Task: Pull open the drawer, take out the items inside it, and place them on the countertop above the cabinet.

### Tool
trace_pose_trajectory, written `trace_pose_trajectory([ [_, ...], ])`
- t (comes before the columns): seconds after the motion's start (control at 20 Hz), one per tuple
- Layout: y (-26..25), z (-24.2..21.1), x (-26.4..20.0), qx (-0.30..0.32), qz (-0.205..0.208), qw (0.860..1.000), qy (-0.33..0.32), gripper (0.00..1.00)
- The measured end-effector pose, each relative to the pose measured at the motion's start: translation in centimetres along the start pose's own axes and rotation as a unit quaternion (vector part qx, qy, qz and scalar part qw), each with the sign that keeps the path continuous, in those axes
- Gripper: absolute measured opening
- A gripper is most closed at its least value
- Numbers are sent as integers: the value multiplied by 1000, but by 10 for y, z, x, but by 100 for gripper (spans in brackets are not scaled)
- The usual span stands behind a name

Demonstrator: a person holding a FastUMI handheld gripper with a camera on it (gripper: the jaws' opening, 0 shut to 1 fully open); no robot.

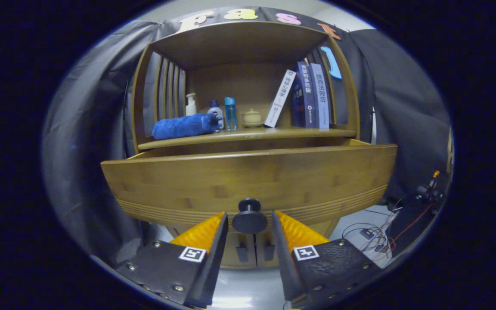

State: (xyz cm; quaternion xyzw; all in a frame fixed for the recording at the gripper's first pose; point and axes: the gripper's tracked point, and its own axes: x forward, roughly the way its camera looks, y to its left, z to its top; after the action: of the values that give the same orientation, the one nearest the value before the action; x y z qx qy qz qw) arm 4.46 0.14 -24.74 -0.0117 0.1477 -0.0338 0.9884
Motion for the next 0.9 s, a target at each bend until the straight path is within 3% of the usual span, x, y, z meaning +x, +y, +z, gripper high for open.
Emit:
trace_pose_trajectory([
  [0.1, 0, 8, 2, -10, -10, 1000, -7, 41],
  [0.2, -2, 4, -2, -27, -9, 1000, 13, 33],
  [0.9, -5, -36, -109, -42, 8, 997, 58, 34],
])
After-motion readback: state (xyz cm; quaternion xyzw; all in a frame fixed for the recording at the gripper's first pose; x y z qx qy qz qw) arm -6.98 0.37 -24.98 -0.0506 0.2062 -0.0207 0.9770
